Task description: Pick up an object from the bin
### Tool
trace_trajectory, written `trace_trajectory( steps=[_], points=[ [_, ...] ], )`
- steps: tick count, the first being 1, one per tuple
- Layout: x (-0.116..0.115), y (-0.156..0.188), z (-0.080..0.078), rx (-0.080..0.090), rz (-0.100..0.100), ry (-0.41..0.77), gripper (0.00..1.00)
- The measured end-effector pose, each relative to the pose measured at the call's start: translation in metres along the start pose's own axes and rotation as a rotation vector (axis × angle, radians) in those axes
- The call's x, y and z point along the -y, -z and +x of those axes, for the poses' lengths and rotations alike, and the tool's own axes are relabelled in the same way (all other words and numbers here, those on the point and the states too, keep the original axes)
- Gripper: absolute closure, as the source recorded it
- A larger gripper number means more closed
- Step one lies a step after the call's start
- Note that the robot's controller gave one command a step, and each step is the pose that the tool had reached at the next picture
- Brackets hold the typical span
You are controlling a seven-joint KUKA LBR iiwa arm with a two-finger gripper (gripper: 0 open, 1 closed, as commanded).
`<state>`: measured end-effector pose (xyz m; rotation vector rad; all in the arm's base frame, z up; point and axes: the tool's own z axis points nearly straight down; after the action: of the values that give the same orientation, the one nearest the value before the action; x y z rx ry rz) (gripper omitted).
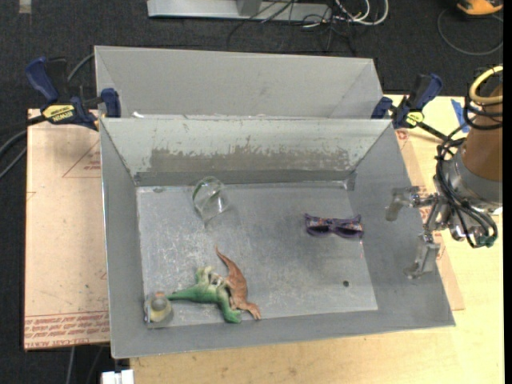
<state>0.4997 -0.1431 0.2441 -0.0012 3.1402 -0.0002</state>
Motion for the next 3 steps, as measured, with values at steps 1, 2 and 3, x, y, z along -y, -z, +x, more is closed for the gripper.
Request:
trace_trajectory(
  steps=[1, 2, 3],
  points=[
    [-0.05, -0.066, -0.038, 0.002, 0.0, 0.196, 0.0],
    [-0.052, -0.159, -0.03, -0.006, -0.003, 0.175, 0.0],
    [-0.101, -0.079, -0.089, 0.015, -0.002, 0.069, 0.0]
  ],
)
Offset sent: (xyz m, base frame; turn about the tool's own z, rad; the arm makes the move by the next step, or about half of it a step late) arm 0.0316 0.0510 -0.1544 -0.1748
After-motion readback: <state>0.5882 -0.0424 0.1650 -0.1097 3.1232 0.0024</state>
